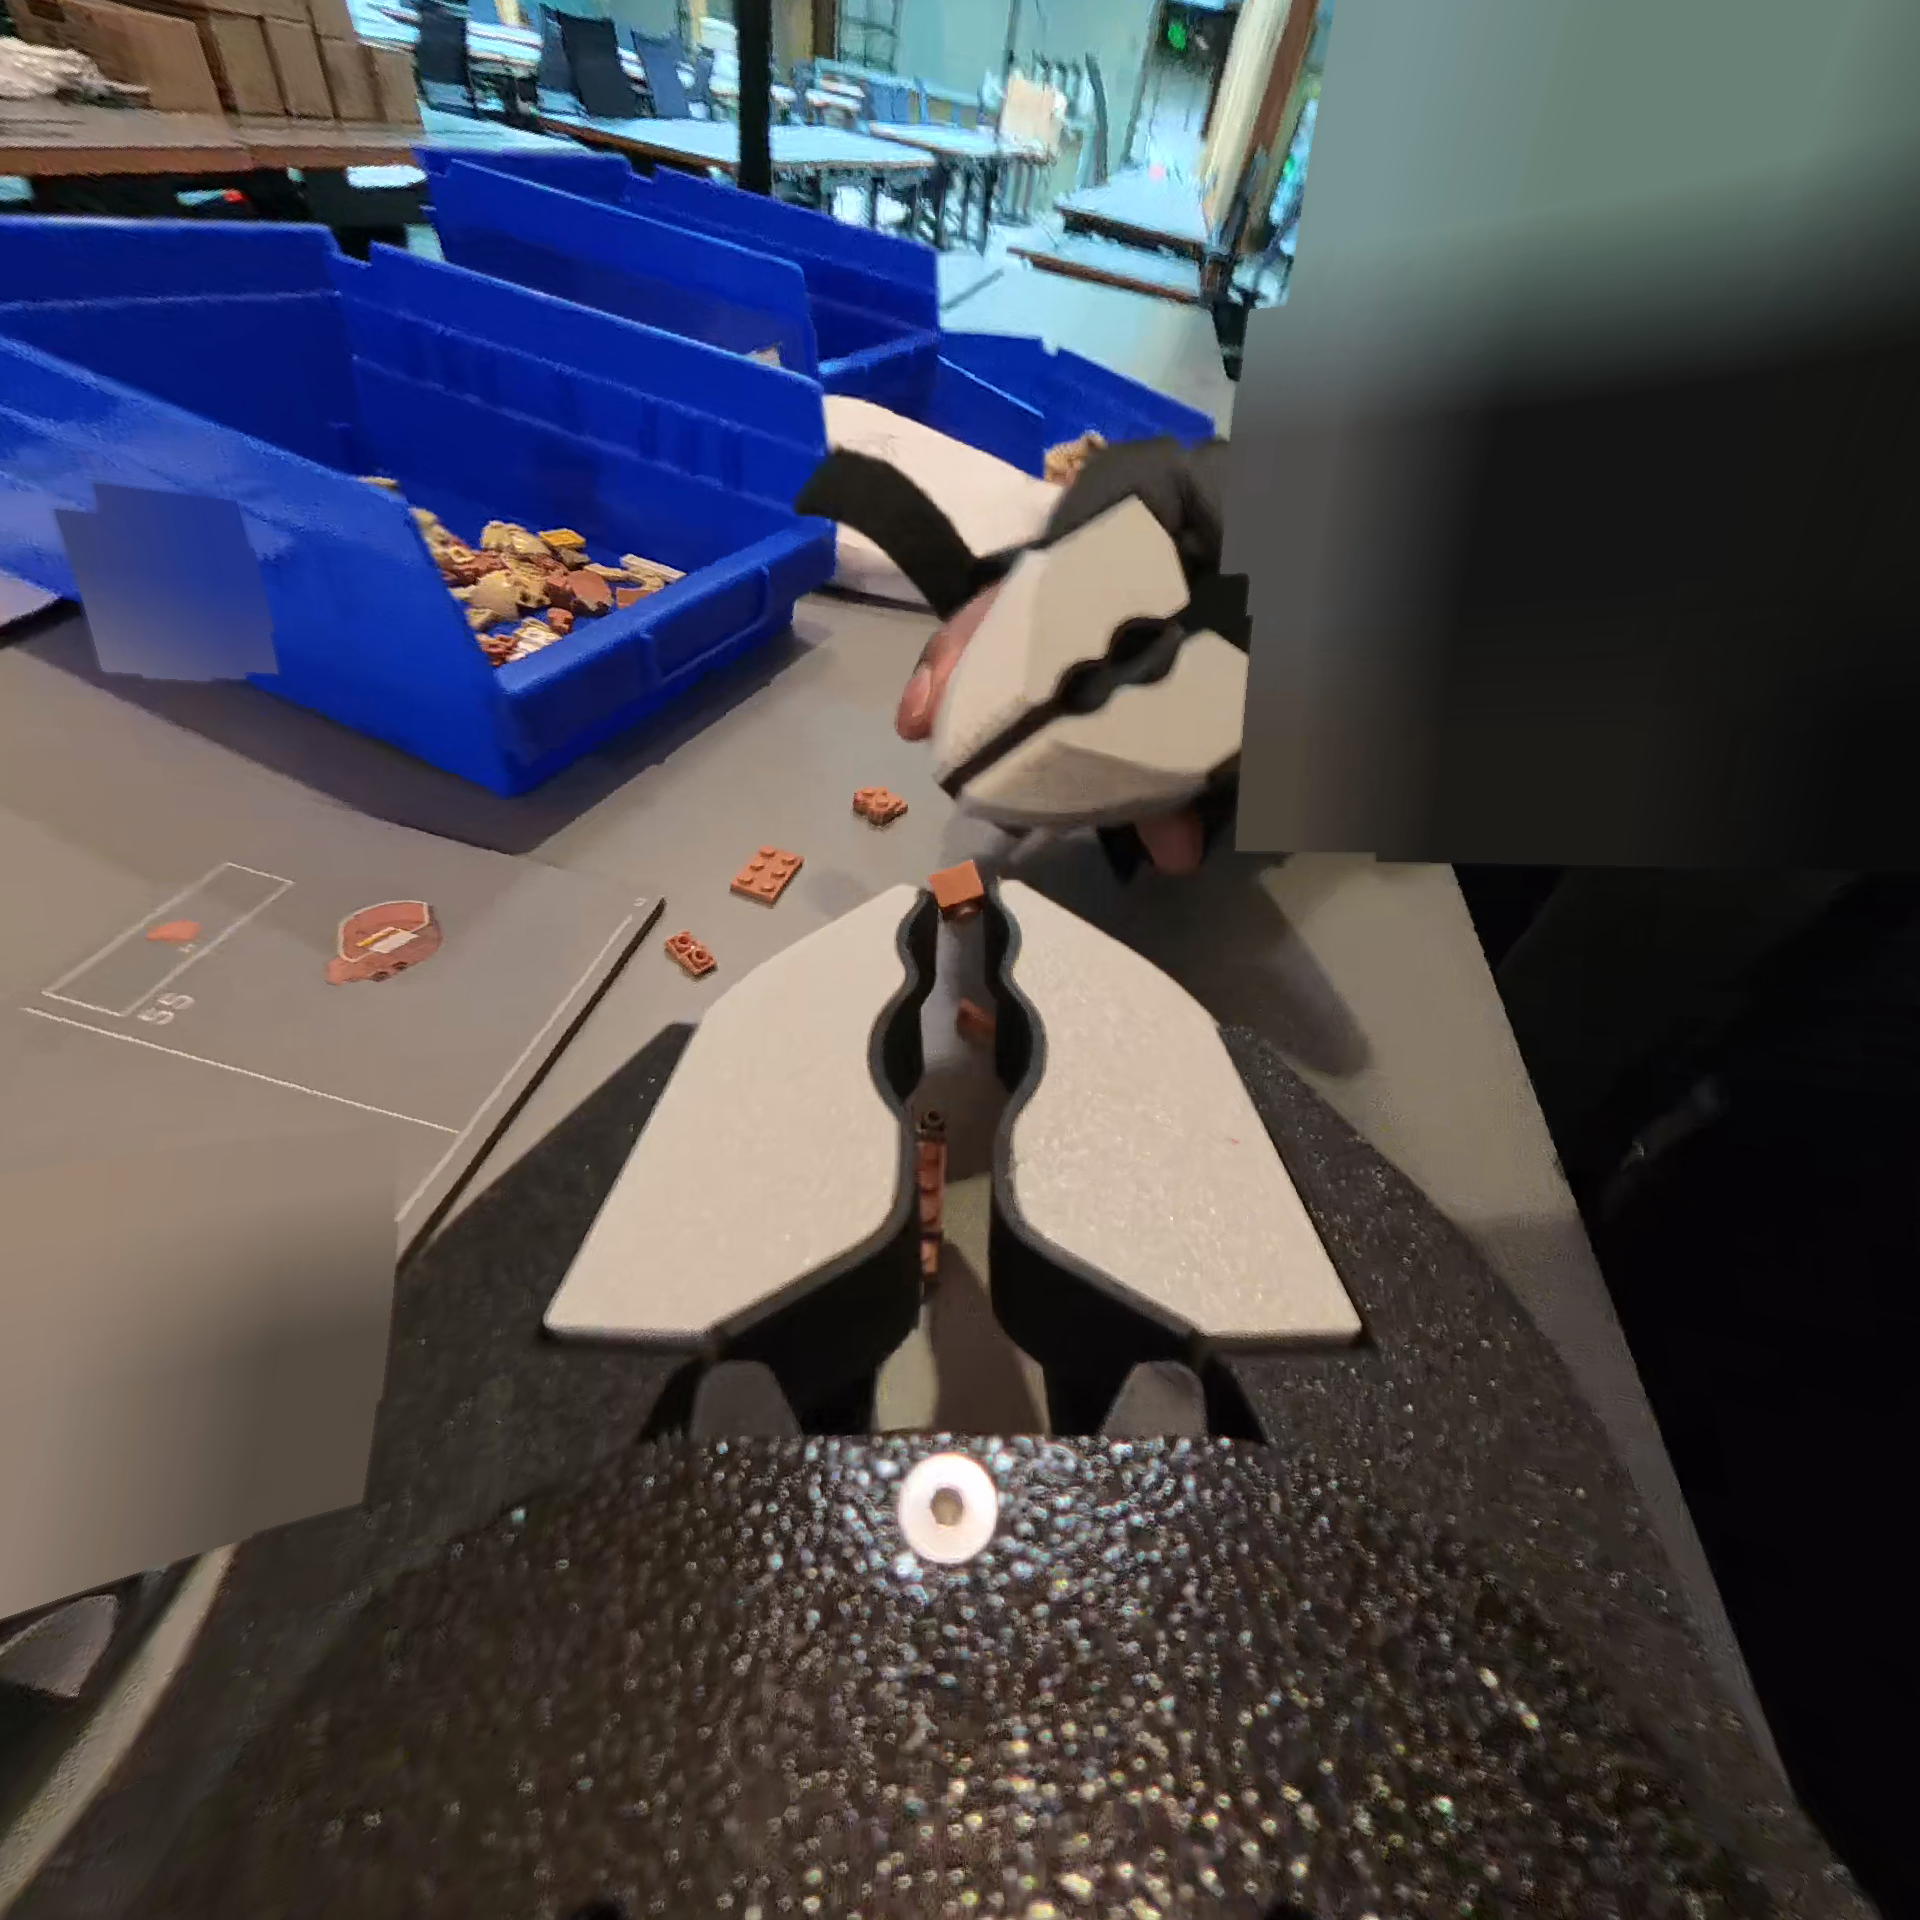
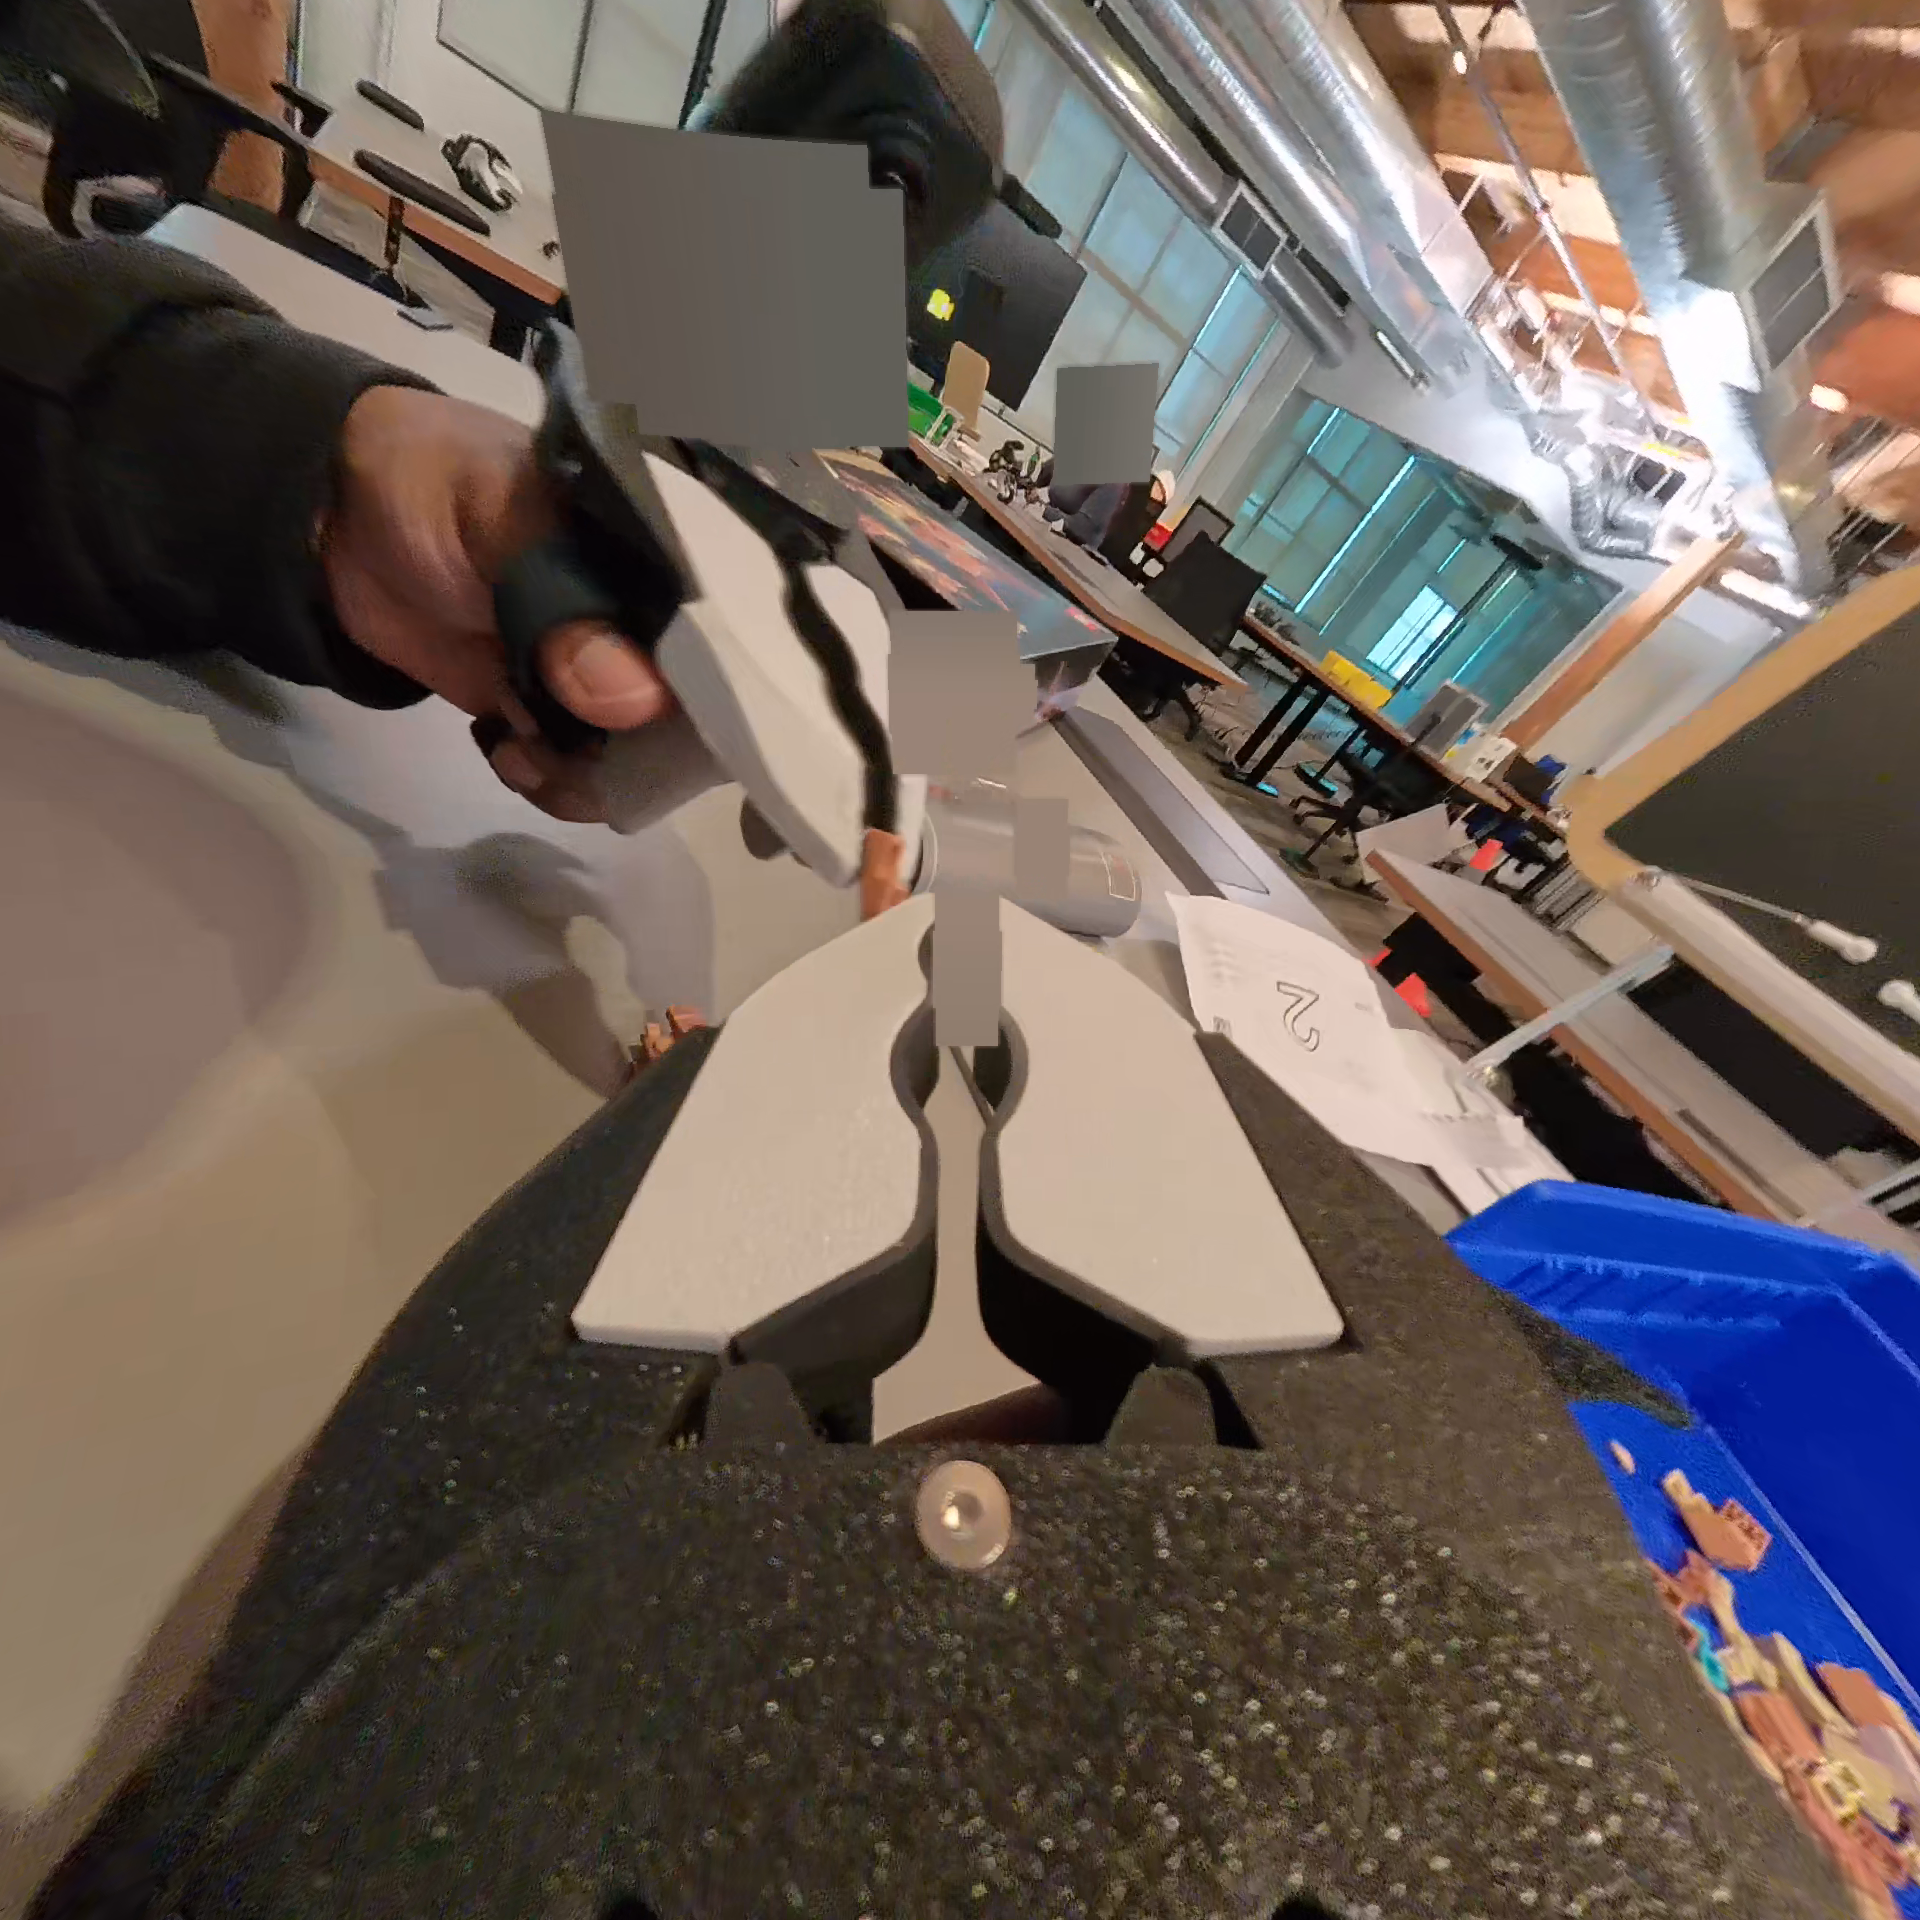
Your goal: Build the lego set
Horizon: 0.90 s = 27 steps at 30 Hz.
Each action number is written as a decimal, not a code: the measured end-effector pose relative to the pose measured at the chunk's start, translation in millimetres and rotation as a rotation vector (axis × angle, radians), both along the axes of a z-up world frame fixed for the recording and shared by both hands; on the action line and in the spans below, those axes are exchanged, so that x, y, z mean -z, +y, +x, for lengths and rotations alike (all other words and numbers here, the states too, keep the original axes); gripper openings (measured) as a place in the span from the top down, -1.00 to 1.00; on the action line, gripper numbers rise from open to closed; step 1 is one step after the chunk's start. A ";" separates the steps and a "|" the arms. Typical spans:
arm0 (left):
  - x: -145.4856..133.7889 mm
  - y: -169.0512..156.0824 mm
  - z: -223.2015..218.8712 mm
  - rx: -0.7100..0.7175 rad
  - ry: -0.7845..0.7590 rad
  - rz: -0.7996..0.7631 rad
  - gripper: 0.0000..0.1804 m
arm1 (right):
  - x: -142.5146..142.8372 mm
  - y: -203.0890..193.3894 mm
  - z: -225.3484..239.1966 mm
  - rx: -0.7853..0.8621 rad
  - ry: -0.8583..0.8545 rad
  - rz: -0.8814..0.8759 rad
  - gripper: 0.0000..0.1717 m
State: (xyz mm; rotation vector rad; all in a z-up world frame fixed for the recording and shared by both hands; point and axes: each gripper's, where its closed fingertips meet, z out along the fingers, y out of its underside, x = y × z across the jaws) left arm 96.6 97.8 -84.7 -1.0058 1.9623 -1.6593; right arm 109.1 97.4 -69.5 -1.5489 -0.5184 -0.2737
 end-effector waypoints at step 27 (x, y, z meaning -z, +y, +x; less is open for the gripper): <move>22.9 -14.8 -14.9 0.134 -0.052 0.323 0.92 | 30.1 -11.8 -31.5 -0.302 0.235 -0.277 0.88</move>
